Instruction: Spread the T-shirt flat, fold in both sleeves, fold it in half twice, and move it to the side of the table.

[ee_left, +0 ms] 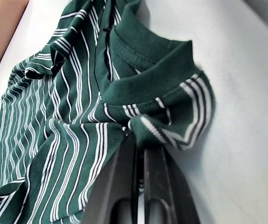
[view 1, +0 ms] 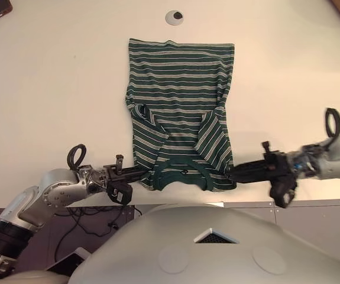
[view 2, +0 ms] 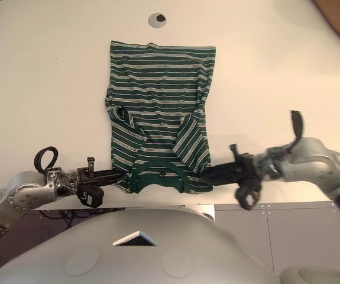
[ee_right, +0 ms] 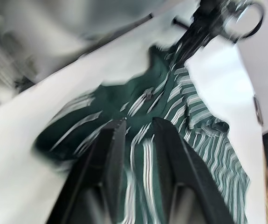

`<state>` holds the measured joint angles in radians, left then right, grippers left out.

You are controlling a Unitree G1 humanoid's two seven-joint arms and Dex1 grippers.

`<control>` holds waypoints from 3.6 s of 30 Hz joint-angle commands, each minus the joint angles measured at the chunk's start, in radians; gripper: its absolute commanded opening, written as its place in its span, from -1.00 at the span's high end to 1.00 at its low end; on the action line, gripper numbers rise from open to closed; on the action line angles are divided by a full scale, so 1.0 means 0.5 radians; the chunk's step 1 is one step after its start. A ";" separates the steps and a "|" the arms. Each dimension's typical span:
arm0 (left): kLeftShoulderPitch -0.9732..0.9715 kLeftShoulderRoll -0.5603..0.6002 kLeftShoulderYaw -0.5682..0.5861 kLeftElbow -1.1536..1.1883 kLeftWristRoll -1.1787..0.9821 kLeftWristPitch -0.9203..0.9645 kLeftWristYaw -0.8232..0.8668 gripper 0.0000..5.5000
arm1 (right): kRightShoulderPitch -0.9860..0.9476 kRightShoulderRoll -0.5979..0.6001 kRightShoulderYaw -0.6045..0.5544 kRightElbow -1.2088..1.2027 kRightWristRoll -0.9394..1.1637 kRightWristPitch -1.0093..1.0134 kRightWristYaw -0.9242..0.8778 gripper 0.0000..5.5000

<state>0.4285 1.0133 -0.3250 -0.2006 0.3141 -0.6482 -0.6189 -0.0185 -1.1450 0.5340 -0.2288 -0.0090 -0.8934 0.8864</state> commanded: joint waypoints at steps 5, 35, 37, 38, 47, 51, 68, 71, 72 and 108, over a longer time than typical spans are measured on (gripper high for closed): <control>0.063 0.012 -0.086 0.200 0.203 0.240 -0.132 1.00 | -0.219 -0.051 -0.126 -0.166 0.276 0.465 0.337 0.15; 0.154 0.068 -0.058 -0.200 -0.560 0.913 -0.482 1.00 | -0.038 0.408 0.221 0.921 -0.209 0.171 0.236 0.99; 0.161 0.159 0.003 -0.350 -0.912 1.185 -0.607 1.00 | -0.099 0.397 0.245 0.672 0.200 0.854 0.523 0.99; 0.142 0.188 0.063 -0.394 -1.086 1.296 -0.646 1.00 | -0.163 0.360 0.238 0.566 0.452 1.246 0.671 0.99; -0.197 0.072 0.642 -0.382 -2.432 2.063 -0.577 1.00 | -0.351 0.175 -0.165 0.538 1.469 2.509 1.091 0.99; -0.604 -0.103 0.841 -0.096 -2.843 2.323 -0.405 1.00 | -0.723 0.515 -0.328 0.811 1.606 2.947 0.905 0.99; -1.999 -0.930 0.670 1.379 -2.050 2.528 -0.087 1.00 | -1.707 1.414 -0.835 2.495 0.978 3.006 0.361 0.99; -2.127 -1.012 0.693 1.629 -1.899 2.458 -0.107 1.00 | -1.812 1.464 -0.944 2.678 0.919 3.008 0.285 0.99; -2.158 -1.026 0.704 1.705 -1.857 2.431 -0.103 1.00 | -1.836 1.481 -0.962 2.717 0.894 2.992 0.267 0.99; -1.199 -0.927 0.307 0.745 -0.957 2.247 -0.265 0.99 | -1.300 1.400 -0.427 2.286 -0.232 1.686 0.548 1.00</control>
<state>-0.1731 0.5134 -0.1403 0.1371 -0.2173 0.4328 -0.7597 -0.6834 -0.4101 0.2741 0.8895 -0.0519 -0.0110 1.1719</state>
